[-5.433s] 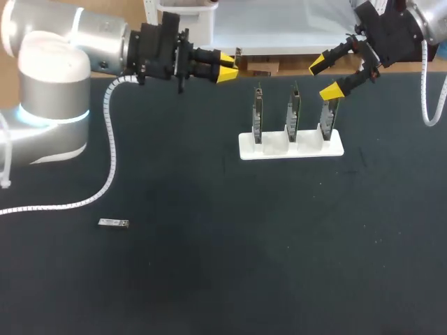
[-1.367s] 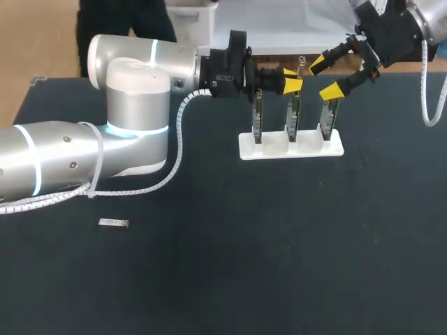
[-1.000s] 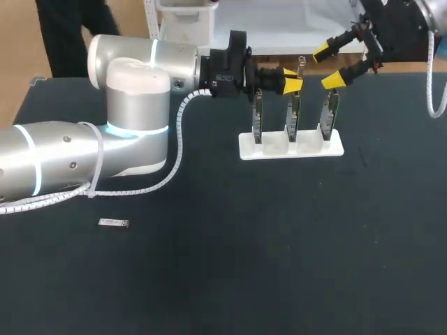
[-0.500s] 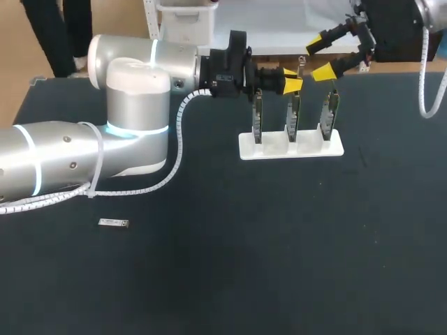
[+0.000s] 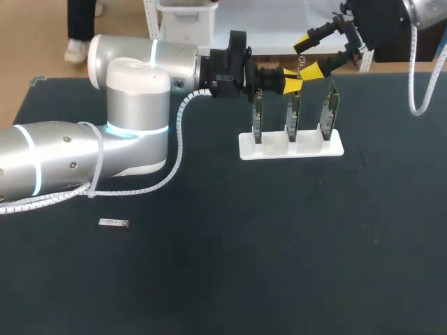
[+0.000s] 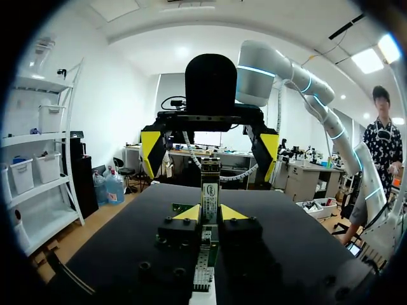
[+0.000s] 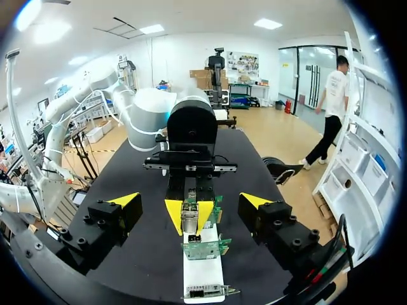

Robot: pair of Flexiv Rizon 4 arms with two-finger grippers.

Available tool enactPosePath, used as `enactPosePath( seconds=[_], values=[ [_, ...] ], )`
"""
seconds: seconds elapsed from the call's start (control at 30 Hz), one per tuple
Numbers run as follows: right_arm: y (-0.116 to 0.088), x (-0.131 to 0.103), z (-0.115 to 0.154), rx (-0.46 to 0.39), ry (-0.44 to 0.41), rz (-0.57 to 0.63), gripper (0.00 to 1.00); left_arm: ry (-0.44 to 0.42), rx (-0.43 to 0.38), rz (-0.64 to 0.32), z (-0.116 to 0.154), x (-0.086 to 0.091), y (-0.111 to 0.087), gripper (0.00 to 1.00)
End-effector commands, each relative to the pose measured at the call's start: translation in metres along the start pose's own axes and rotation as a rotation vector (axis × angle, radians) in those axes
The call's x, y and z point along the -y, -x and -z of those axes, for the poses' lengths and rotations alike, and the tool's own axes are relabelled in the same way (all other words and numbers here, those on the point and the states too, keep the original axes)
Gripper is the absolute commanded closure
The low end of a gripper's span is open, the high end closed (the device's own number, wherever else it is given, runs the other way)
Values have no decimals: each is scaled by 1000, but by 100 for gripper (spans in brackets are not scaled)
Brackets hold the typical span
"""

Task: Pick up the optical module with the left hand, and insert it into the network port with the right hand.

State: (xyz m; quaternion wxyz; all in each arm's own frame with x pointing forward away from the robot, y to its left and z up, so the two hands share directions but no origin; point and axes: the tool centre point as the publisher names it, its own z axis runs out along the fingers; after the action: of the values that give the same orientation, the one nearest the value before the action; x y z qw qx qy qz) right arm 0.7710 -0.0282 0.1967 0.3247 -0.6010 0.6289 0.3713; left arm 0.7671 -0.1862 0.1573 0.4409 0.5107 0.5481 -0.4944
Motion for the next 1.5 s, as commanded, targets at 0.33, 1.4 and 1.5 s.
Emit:
enactPosePath(
  seconds=[0.33, 1.4, 1.5],
  values=[
    [0, -5, -3, -15, -17, 6, 0, -4, 0, 0, -1, -2, 0, 100],
    [-1, -2, -2, -5, -37, 11, 100, -4, 0, 0, -1, -2, 0, 0],
    [-1, -2, -2, -3, -40, 11, 100, -4, 0, 0, -1, -2, 0, 0]
  ],
)
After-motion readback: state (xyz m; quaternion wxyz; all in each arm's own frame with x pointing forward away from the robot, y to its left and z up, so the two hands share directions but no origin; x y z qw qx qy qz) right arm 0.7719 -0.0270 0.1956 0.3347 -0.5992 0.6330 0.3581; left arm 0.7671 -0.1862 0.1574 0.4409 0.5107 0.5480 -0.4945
